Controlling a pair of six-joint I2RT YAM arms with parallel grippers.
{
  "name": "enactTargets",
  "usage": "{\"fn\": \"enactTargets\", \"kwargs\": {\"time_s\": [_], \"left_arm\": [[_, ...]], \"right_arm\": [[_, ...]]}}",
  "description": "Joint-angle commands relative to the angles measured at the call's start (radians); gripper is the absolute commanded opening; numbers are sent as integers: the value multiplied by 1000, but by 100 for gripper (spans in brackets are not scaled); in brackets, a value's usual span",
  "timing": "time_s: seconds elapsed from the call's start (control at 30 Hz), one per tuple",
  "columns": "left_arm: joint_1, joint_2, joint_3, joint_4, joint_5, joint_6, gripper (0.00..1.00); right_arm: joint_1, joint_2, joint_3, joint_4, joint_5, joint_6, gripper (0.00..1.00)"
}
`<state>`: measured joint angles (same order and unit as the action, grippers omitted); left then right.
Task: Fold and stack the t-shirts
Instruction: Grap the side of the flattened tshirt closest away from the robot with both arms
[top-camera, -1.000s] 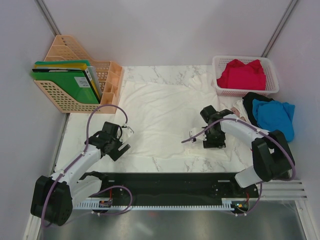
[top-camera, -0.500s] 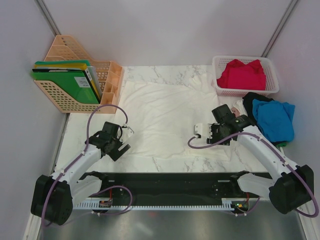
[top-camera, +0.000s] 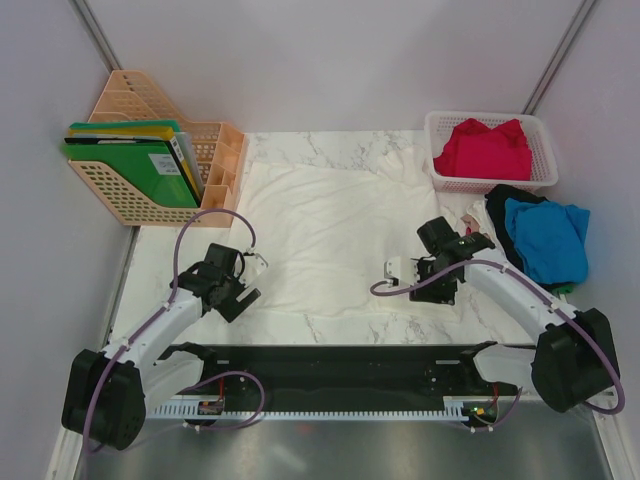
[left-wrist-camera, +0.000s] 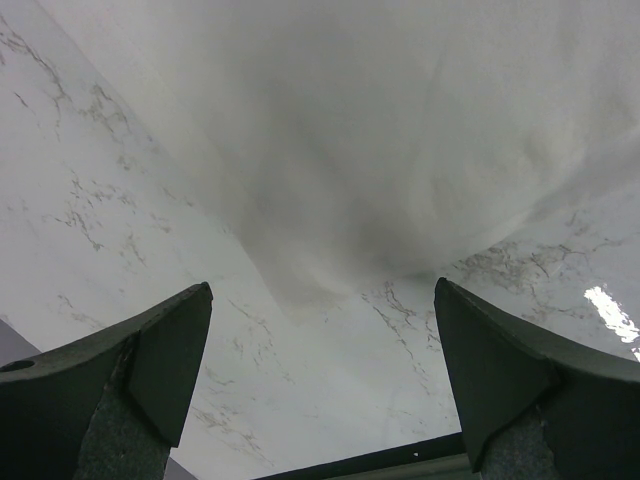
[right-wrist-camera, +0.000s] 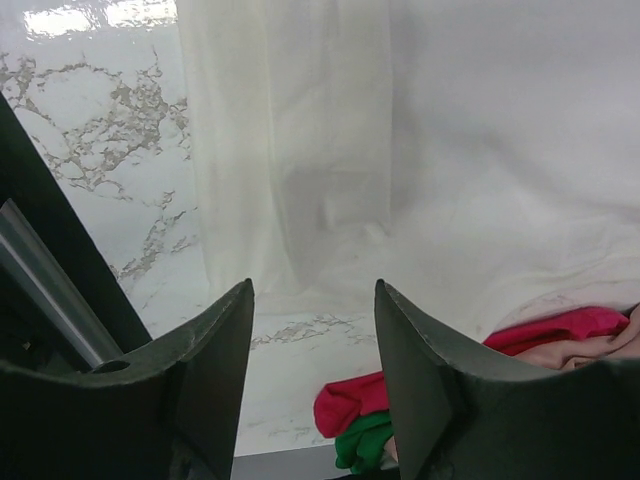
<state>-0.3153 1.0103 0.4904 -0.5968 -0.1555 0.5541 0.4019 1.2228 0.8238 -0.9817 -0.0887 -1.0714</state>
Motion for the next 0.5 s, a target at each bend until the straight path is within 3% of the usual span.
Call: {"fn": "enactTargets", "kwargs": {"time_s": [0.0, 0.23, 0.4, 0.47], "left_arm": [[5, 4, 2, 12, -7, -26, 99], [5, 11, 4, 12, -9, -26, 99], [5, 16, 4, 15, -6, -26, 99], [5, 19, 5, 15, -6, -26, 99]], "right_arm": [[3, 27, -3, 32, -42, 2, 59], [2, 63, -20, 34, -36, -7, 61], [3, 43, -48, 31, -31, -18, 76], [3, 43, -58, 44, -29, -19, 77]]}}
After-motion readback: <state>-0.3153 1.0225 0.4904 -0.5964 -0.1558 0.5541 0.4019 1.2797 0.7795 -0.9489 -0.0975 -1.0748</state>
